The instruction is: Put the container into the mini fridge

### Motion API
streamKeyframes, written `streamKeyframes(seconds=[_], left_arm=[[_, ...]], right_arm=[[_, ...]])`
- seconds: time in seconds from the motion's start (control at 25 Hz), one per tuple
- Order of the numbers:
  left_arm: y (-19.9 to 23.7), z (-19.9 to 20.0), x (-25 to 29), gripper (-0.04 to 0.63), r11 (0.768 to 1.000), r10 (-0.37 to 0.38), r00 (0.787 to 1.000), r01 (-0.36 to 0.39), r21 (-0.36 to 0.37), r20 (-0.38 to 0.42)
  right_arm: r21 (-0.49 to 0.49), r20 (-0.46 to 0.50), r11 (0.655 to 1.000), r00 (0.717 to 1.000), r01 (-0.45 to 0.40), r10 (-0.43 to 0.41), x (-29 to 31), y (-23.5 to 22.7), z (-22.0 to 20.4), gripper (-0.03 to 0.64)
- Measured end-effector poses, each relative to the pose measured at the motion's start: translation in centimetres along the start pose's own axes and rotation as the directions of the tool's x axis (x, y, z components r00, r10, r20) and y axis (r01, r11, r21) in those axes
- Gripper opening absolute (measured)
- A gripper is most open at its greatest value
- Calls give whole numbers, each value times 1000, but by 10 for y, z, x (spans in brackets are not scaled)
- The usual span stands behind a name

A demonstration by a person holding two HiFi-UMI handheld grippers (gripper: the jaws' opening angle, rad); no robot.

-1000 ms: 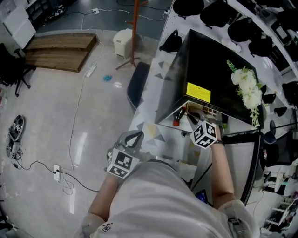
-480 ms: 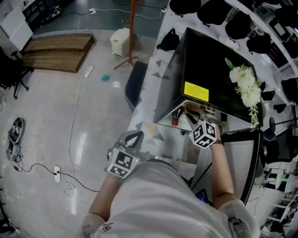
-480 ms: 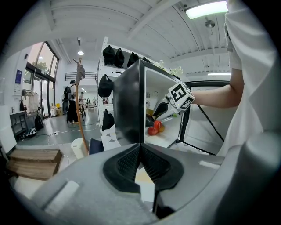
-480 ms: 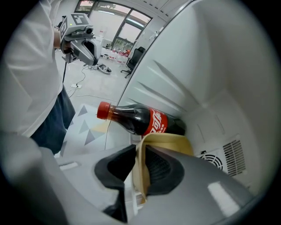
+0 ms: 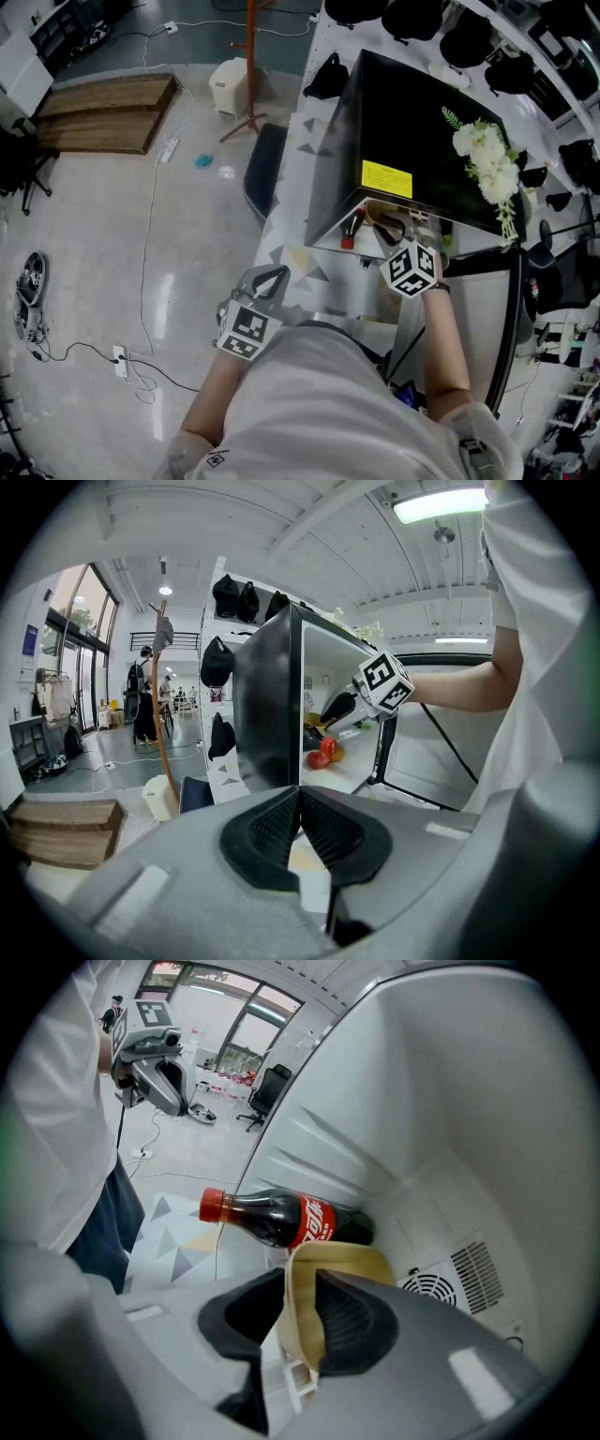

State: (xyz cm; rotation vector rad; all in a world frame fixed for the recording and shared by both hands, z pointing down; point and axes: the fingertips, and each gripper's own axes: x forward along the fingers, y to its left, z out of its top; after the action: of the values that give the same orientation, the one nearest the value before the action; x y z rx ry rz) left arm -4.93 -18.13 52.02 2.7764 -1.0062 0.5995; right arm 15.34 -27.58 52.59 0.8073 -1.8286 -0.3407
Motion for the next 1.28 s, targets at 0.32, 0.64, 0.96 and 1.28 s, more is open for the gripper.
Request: streamKeyframes(seconds=[0.32, 0.64, 0.96, 1.28], left_arm=[[-15, 9, 15, 9, 995, -94, 995, 93, 27, 14], [-35, 19, 34, 9, 975, -210, 978, 208, 72, 7], [-62, 34, 53, 9, 933, -341, 940, 338, 121, 11], [-88, 55, 65, 9, 887, -452, 890, 441, 137, 56]], right_arm=[[110, 40, 988, 993, 108, -113, -28, 0, 4, 109], [352, 75, 919, 973, 179, -218, -64, 14, 3, 68], [611, 116, 774, 949, 165, -294, -98, 38, 1, 5], [771, 84, 608, 917, 188, -391, -131, 68, -15, 5]])
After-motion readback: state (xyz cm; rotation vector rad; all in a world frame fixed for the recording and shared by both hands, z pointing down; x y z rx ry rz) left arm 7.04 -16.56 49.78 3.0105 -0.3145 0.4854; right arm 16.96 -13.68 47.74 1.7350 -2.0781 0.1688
